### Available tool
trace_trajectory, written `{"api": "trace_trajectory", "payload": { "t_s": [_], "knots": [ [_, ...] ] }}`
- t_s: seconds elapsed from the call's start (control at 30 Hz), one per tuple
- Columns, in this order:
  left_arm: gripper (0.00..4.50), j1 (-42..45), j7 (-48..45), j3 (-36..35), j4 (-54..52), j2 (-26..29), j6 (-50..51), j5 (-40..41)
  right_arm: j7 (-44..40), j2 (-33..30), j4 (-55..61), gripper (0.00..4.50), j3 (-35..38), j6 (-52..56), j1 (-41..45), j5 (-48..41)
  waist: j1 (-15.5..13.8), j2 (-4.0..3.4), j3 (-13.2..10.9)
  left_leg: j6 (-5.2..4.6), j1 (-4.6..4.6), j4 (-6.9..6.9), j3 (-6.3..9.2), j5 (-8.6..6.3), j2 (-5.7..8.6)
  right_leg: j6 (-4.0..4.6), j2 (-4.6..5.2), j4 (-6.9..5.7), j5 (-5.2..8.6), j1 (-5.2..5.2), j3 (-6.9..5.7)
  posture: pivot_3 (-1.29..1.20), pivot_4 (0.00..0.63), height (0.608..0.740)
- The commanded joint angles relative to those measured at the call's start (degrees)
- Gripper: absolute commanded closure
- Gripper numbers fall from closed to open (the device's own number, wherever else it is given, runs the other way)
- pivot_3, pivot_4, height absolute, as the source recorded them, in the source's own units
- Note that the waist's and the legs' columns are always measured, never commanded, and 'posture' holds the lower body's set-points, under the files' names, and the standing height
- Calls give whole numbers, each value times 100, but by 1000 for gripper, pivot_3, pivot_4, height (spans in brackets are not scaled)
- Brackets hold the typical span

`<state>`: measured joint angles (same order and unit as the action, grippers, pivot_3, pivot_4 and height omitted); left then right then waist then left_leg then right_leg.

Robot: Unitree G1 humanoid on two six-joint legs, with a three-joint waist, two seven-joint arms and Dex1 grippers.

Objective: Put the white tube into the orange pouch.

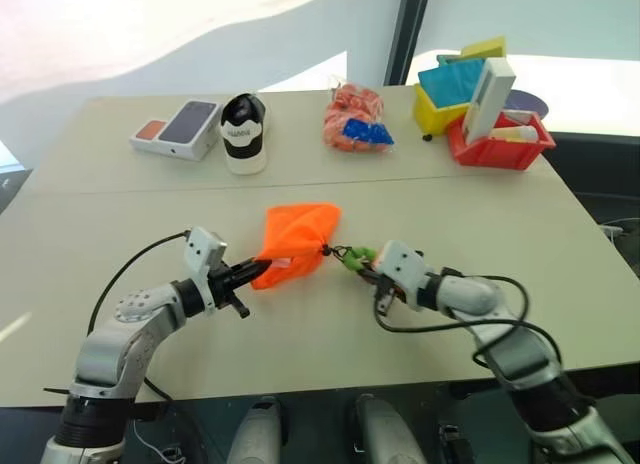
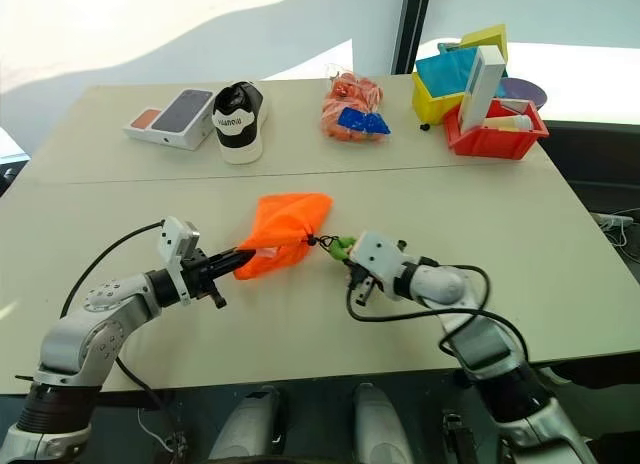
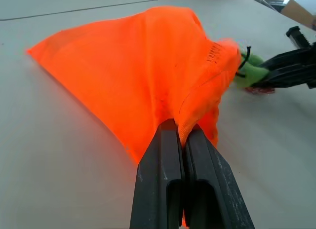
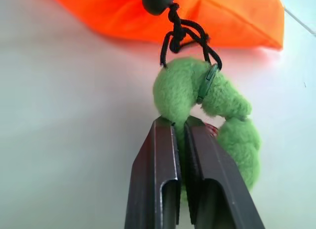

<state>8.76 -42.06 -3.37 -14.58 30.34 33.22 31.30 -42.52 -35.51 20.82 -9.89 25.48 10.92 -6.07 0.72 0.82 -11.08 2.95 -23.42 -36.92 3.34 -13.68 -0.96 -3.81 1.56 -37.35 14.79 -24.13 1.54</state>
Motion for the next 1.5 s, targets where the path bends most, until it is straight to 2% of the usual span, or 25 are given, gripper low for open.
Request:
{"api": "trace_trajectory", "payload": {
  "t_s": [0.03,0.2,0.23,0.33,0.43,0.53,0.63,0.77,0.87,1.0,1.2,1.37,1.5],
  "knots": [
    [4500,118,-150,75,-124,82,-142,-77,-320,-290,663,4476,588,149,-183,-528,31,0,0,0,3,-1,0,0,-1,-1,-2,0,1,1,0,0,150,740],
    [4500,185,-355,252,7,152,-148,-183,-361,-480,872,4476,1002,286,-443,-803,25,0,0,0,7,0,1,0,-4,-13,-6,-2,9,1,-1,0,150,740],
    [4233,183,-415,301,24,190,-151,-215,-367,-495,927,4494,1071,329,-497,-870,21,1,0,0,6,0,0,0,-4,-12,-6,-2,9,1,0,0,150,740],
    [3110,168,-629,383,26,301,-149,-233,-414,-579,1098,4500,1259,457,-690,-1049,7,1,0,0,3,0,-1,0,-2,-11,-4,0,8,1,0,0,150,740],
    [1570,217,-772,392,32,463,-251,-304,-473,-720,1271,4500,1438,575,-880,-1206,0,1,0,0,3,0,-2,0,-2,-11,-2,2,8,1,1,0,150,740],
    [38,403,-1035,227,-68,633,-84,-30,-566,-895,1474,4500,1617,677,-1066,-1374,-10,2,-1,0,3,-1,-1,0,-2,-14,-2,2,10,1,0,0,150,740],
    [38,718,-1348,173,-159,858,40,185,-596,-994,1643,4500,1853,846,-1157,-1632,-5,4,-2,0,3,-5,0,0,-2,-15,-3,1,11,2,-1,0,150,740],
    [38,1299,-1437,358,-42,790,-182,47,-619,-1096,1777,4500,2067,990,-1239,-1864,-11,5,-2,0,2,-6,-2,0,-1,-16,-2,3,12,4,-1,0,150,740],
    [38,1662,-1654,746,-28,698,-468,-206,-563,-1124,1777,4500,2061,1011,-1211,-1898,-8,5,-3,0,1,-7,-2,0,0,-17,-2,6,11,7,-1,0,150,740],
    [38,2179,-2011,1594,335,460,-1327,-1018,-505,-1108,1758,4500,1990,1030,-1103,-1902,-10,5,-3,0,1,-6,-2,0,0,-17,-4,8,11,8,0,0,150,740],
    [38,3359,-3070,2554,1910,-164,-1892,-1580,-487,-1107,1723,4500,1798,969,-980,-1832,-9,9,-5,0,1,-12,-1,0,1,-17,-7,8,11,11,-2,0,150,740],
    [38,4298,-3667,2612,3451,-749,-2127,-1705,-438,-1083,1699,4500,1594,874,-904,-1709,10,12,-7,-3,-1,-12,-1,-2,2,-20,-9,8,10,11,-2,0,150,740],
    [38,4708,-4203,2756,4163,-853,-2278,-1940,-340,-1047,1754,4500,1516,845,-879,-1676,25,12,-7,-9,0,-11,1,-5,1,-30,-12,6,8,10,-2,0,150,740]
  ]
}}
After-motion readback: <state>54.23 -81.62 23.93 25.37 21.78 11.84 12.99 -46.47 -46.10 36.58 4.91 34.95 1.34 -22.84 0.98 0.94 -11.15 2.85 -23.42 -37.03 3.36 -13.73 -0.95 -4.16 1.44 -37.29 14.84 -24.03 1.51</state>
